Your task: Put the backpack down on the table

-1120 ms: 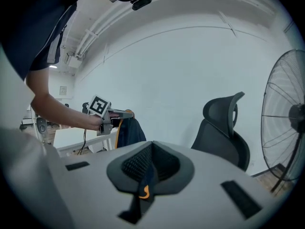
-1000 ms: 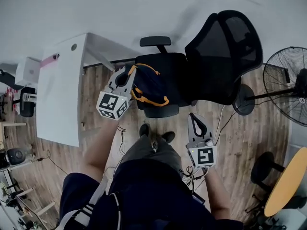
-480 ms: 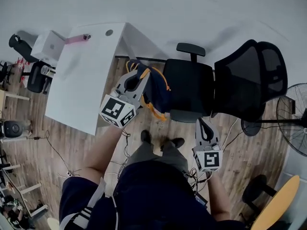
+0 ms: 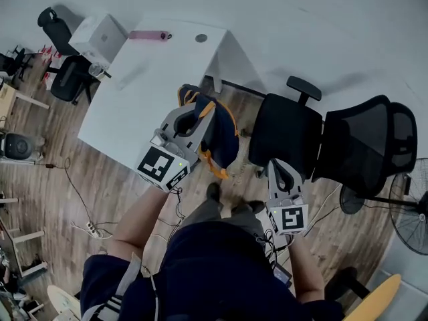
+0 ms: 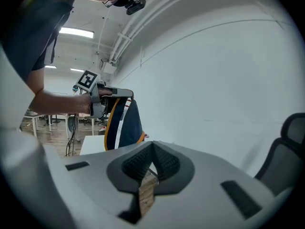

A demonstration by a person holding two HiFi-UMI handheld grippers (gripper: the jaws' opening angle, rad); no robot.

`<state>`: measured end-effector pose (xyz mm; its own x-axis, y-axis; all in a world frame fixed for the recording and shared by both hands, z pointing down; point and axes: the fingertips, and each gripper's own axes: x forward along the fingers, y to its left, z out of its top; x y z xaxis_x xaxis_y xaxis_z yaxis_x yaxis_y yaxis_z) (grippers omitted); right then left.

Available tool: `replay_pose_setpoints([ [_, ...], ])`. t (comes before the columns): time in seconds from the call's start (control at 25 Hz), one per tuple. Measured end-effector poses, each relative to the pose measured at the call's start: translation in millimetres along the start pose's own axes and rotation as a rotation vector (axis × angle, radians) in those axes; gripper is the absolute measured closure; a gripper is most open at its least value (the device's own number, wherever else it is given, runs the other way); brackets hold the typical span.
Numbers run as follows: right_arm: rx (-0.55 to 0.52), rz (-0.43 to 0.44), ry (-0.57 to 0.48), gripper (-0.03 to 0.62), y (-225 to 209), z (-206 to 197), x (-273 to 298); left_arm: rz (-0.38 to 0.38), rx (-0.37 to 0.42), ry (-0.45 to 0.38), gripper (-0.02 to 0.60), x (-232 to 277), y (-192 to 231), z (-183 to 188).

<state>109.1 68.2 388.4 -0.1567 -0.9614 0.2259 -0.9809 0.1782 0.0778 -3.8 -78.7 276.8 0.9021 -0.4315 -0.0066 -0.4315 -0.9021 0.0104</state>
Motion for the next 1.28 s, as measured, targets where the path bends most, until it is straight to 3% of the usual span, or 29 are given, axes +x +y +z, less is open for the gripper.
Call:
replay_pose_setpoints([
  [0.24,-0.033,0.08,-0.026,0.593,44.4,25.5,62.7,0.057,0.041,0.003,0.578,-39.7,51.1,4.8],
  [0.6,-0.088,0.237,-0.098,0.594,78.2,71.9,138.0,0.234,0.065,0.019,0.578,-90.8,118.6,13.8],
  [1.04,-0.073,0.382,-0.064,0.594,55.6,67.2,187.0,0.404,0.184,0.0,0.578,-108.3,149.9,77.7],
  [1.28,-0.076,0.443,-0.05,0.593,36.0,64.2,210.6,0.478,0.247,0.057,0.578,-113.2,178.0,80.2],
])
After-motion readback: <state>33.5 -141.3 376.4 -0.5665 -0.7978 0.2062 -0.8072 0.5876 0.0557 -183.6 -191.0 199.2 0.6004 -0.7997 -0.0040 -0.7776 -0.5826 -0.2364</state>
